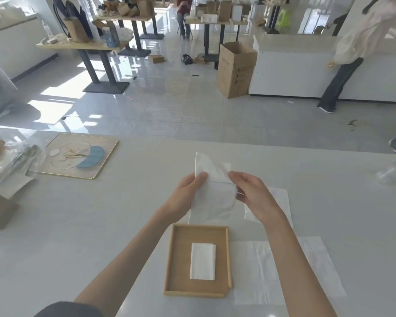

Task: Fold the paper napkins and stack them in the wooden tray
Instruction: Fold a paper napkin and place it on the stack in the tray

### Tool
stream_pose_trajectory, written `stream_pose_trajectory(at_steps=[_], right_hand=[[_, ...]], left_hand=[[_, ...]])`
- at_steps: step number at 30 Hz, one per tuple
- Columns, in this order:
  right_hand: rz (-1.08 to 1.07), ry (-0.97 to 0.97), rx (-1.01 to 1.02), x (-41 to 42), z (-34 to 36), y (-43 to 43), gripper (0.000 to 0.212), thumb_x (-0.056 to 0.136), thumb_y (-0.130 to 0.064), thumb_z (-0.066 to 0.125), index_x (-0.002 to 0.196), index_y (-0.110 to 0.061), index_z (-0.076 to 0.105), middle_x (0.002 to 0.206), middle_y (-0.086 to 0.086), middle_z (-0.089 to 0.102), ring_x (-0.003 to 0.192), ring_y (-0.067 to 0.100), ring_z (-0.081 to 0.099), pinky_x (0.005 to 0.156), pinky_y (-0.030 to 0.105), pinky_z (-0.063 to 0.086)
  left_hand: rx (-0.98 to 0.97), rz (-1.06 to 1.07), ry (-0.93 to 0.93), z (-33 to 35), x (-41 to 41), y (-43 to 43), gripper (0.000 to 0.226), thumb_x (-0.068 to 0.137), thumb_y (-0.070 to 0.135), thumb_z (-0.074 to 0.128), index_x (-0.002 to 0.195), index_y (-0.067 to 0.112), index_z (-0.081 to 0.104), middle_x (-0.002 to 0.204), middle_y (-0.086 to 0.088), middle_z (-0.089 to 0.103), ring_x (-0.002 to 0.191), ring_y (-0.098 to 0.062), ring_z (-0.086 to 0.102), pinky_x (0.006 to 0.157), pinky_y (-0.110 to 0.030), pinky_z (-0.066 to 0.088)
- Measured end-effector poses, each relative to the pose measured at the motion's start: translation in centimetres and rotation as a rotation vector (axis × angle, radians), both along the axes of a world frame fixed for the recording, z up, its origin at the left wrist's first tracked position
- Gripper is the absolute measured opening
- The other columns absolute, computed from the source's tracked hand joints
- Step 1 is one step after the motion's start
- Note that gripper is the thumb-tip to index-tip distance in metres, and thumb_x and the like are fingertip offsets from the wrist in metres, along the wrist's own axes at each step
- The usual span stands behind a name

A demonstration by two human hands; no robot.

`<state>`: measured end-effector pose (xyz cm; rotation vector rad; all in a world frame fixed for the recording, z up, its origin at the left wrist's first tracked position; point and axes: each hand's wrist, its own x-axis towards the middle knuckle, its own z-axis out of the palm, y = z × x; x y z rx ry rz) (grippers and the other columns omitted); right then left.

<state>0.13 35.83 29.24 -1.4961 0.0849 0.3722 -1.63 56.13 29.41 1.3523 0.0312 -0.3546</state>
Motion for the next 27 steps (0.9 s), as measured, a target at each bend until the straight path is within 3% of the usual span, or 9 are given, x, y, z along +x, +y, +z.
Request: stream_pose_trajectory(at_steps=[4, 8, 11, 15, 17, 20, 24, 27], right_hand=[[-0.181, -0.163, -0.060, 0.3, 0.2, 0.5, 0.023, 0.098, -0.025, 0.067, 0.103, -0.004, 0.074, 0.099, 0.020, 0.075, 0.085, 0.018, 0.069, 0.079, 0.032, 0.058], [-0.184, -0.265, -0.117, 0.3, 0.6, 0.4, 0.018, 0.098, -0.026, 0.067, 0.103, -0.010, 0.073, 0.095, 0.010, 0.077, 0.083, 0.013, 0.070, 0.073, 0.029, 0.057], [-0.225, -0.328, -0.142, 0.7, 0.5, 0.3, 0.019, 0.094, -0.023, 0.071, 0.099, -0.006, 0.074, 0.090, 0.006, 0.079, 0.079, 0.012, 0.072, 0.070, 0.030, 0.057], [-0.236, -0.370, -0.207, 1.1, 0.4, 0.1, 0.024, 0.099, -0.026, 0.066, 0.092, -0.005, 0.075, 0.081, 0.009, 0.076, 0.072, 0.015, 0.069, 0.068, 0.039, 0.061], [-0.223, -0.394, -0.245, 1.2, 0.4, 0.0, 0.029, 0.101, -0.030, 0.062, 0.089, -0.006, 0.073, 0.080, 0.017, 0.072, 0.071, 0.021, 0.064, 0.069, 0.048, 0.059], [-0.200, -0.417, -0.263, 1.3, 0.5, -0.1, 0.034, 0.101, -0.032, 0.060, 0.086, -0.003, 0.069, 0.080, 0.025, 0.063, 0.068, 0.021, 0.056, 0.069, 0.053, 0.054], [-0.229, -0.382, -0.168, 1.4, 1.3, 0.0, 0.028, 0.100, -0.029, 0.064, 0.090, -0.004, 0.071, 0.080, 0.013, 0.070, 0.070, 0.013, 0.063, 0.065, 0.036, 0.053], [-0.104, -0.234, -0.081, 1.1, 1.3, -0.4, 0.021, 0.099, -0.032, 0.063, 0.106, -0.015, 0.074, 0.097, 0.001, 0.077, 0.084, 0.007, 0.073, 0.073, 0.023, 0.060]], left_hand=[[0.026, -0.047, -0.011, -0.2, -0.1, -0.1, 0.034, 0.109, 0.026, 0.039, 0.125, 0.009, 0.064, 0.117, -0.007, 0.074, 0.108, -0.023, 0.071, 0.091, -0.037, 0.058], [0.063, -0.037, -0.022, -0.3, 0.0, -0.2, 0.032, 0.109, 0.027, 0.040, 0.117, 0.014, 0.068, 0.109, -0.001, 0.075, 0.101, -0.019, 0.072, 0.090, -0.040, 0.057], [0.101, -0.028, -0.038, -0.5, 0.1, -0.2, 0.032, 0.108, 0.031, 0.044, 0.113, 0.014, 0.070, 0.105, -0.002, 0.074, 0.096, -0.020, 0.071, 0.086, -0.043, 0.053], [0.143, -0.012, -0.078, -0.2, 0.1, -0.4, 0.030, 0.108, 0.025, 0.043, 0.105, 0.011, 0.069, 0.083, 0.011, 0.073, 0.072, -0.006, 0.068, 0.062, -0.016, 0.048], [0.145, -0.016, -0.103, -0.2, 0.2, -0.5, 0.029, 0.108, 0.021, 0.043, 0.102, 0.008, 0.068, 0.077, 0.013, 0.071, 0.065, -0.002, 0.066, 0.056, -0.012, 0.045], [0.132, -0.010, -0.114, -0.1, 0.2, -0.7, 0.030, 0.108, 0.019, 0.042, 0.100, 0.004, 0.066, 0.071, 0.013, 0.069, 0.060, -0.001, 0.063, 0.053, -0.010, 0.044], [0.089, -0.016, -0.086, -0.1, 0.4, -0.6, 0.035, 0.107, 0.029, 0.046, 0.102, 0.003, 0.069, 0.089, 0.000, 0.073, 0.079, -0.013, 0.070, 0.068, -0.021, 0.053], [0.053, 0.026, -0.060, -0.1, 0.7, -0.6, 0.038, 0.104, 0.034, 0.049, 0.107, 0.001, 0.067, 0.096, -0.008, 0.071, 0.085, -0.019, 0.069, 0.072, -0.027, 0.055]])
